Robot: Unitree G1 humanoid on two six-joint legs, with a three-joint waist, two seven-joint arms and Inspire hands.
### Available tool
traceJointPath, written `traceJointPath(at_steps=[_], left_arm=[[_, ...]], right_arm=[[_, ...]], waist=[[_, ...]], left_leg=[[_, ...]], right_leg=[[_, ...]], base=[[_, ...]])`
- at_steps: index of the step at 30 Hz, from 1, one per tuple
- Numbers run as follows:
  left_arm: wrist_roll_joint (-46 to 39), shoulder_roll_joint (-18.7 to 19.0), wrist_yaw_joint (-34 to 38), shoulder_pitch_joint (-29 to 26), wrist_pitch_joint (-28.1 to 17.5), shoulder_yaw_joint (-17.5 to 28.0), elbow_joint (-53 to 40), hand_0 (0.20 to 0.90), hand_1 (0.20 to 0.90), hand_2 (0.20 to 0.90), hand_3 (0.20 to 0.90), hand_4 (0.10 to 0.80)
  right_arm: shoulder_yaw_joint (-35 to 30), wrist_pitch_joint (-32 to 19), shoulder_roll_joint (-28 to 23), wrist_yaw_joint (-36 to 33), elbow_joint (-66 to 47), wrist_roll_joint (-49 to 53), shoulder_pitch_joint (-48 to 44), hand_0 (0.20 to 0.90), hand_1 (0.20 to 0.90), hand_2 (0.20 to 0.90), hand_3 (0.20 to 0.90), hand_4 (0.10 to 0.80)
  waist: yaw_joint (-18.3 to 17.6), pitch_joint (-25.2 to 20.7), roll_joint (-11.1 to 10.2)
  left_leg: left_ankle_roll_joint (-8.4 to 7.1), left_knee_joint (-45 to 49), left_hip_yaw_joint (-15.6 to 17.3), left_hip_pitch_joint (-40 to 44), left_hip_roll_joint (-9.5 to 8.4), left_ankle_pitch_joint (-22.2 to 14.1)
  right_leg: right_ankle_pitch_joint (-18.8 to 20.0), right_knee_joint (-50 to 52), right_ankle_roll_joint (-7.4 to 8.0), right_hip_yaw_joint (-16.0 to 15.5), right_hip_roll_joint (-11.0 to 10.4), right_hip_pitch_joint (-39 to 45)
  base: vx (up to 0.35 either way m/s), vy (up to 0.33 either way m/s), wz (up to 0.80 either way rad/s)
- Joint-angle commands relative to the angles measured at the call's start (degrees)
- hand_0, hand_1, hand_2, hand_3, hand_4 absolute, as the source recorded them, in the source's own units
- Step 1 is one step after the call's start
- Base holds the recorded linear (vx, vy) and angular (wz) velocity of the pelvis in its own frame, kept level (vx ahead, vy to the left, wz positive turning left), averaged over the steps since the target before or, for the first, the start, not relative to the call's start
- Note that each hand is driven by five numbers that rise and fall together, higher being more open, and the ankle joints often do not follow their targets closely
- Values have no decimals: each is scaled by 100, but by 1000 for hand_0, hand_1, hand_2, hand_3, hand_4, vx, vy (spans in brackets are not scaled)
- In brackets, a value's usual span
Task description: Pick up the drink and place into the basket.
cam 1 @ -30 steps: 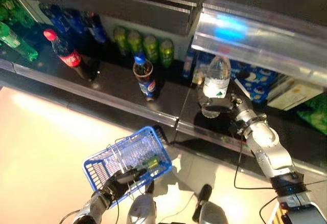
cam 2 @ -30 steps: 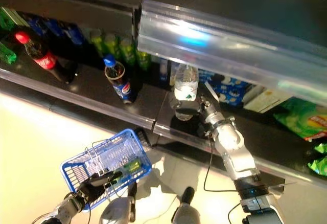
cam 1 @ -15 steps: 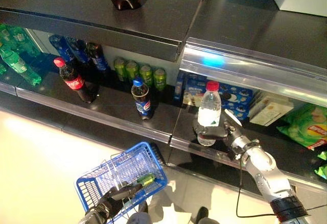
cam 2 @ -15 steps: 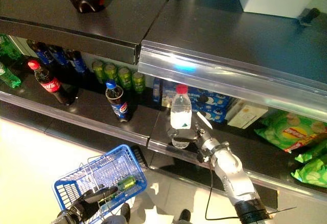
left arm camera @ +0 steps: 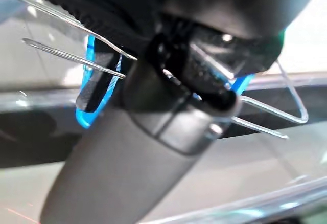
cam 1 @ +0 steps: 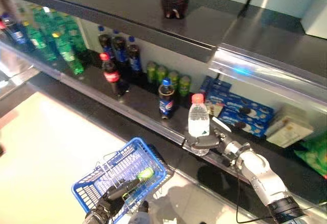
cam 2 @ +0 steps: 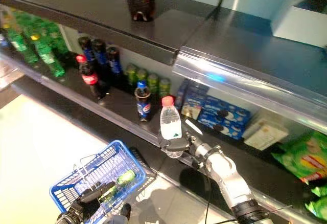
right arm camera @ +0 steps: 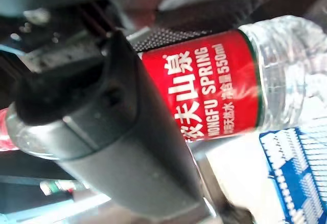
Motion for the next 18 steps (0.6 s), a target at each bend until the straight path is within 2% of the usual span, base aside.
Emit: traceJointPath(at_steps=[1, 6, 9, 11, 18], left_arm=[[-587, -29, -1199, -353, -640, 50, -860, 300, 300, 300, 200, 100], [-632, -90, -1340, -360, -632, 40, -1449, 300, 300, 300, 200, 100], [-676, -106, -1346, -373, -597, -107, -2153, 300, 300, 300, 200, 100], [-725, -94, -1306, -385, -570, -161, -2410, 300, 300, 300, 200, 100], [-1097, 148, -1115, -451, -130, -531, -4188, 300, 300, 300, 200, 100]], right_arm=[[-15, -680, 174, -114, -428, 221, -959, 300, 300, 300, 200, 100], [206, -721, 259, -286, -381, 177, -1042, 300, 300, 300, 200, 100], [367, -1016, 274, -532, -286, 241, -1014, 300, 300, 300, 200, 100], [402, -1138, 259, -599, -278, 272, -987, 300, 300, 300, 200, 100], [472, -1793, 280, -861, -311, 352, -840, 300, 300, 300, 200, 100]], waist=[[389, -593, -132], [695, -527, -227], [912, -464, -317], [942, -473, -347], [1127, -469, -411]], left_leg=[[10, 12, 223, 148, 43, -157], [-27, 23, -181, 53, -2, -70], [-24, 19, -515, 26, -82, -44], [-9, 9, -618, -19, -116, -8], [68, 30, -1059, -62, -299, 1]], right_leg=[[-339, 602, -495, 213, 262, -298], [-413, 632, -597, 222, 383, -243], [-419, 584, -641, 309, 489, -182], [-382, 553, -639, 322, 510, -200], [-349, 604, -606, 480, 557, -237]], base=[[-6, 11, 59], [17, -6, 57], [13, -25, 51], [8, -14, 49], [29, -11, 32]])
